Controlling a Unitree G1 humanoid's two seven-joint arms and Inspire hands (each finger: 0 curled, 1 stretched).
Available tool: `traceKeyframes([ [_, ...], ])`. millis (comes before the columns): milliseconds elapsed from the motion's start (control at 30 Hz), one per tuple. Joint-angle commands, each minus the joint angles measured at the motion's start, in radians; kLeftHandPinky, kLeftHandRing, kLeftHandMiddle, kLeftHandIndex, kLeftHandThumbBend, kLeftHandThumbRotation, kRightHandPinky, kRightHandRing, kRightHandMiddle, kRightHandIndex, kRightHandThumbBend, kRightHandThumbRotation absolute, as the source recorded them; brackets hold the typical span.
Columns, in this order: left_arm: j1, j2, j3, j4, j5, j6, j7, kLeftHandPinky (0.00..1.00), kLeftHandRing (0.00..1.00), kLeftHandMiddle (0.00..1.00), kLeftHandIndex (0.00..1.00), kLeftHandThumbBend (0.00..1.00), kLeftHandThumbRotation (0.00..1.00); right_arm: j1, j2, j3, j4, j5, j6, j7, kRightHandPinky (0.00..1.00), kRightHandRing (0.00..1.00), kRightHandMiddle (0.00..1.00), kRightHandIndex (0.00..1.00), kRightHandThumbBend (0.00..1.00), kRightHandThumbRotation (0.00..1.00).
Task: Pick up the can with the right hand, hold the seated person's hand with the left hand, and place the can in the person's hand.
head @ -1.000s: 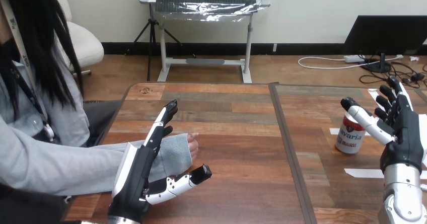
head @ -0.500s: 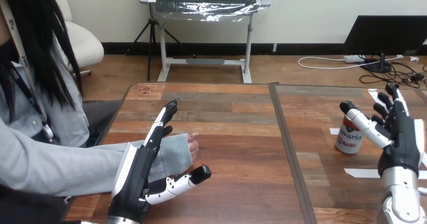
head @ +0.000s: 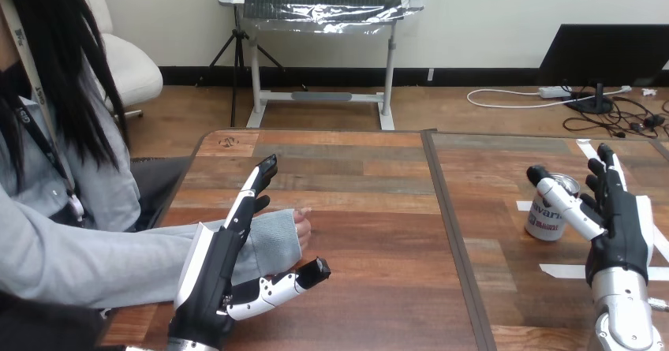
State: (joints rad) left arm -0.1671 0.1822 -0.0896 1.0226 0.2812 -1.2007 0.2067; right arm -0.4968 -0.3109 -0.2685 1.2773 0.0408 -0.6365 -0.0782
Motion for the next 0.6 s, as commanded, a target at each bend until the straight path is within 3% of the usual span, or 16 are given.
traceKeyframes([
  [0, -0.047, 0.013, 0.022, -0.025, -0.010, -0.020, 0.002, 0.90, 0.96, 0.95, 0.94, 1.00, 0.54, -0.075, -0.009, 0.015, 0.003, -0.020, 0.008, -0.011, 0.97, 0.98, 0.96, 1.00, 1.00, 0.44],
  [567, -0.046, 0.013, 0.032, -0.027, 0.009, -0.026, 0.008, 0.90, 0.96, 0.95, 0.94, 1.00, 0.55, -0.077, -0.017, 0.028, 0.022, -0.055, 0.063, -0.021, 0.97, 0.98, 0.96, 1.00, 1.00, 0.46],
])
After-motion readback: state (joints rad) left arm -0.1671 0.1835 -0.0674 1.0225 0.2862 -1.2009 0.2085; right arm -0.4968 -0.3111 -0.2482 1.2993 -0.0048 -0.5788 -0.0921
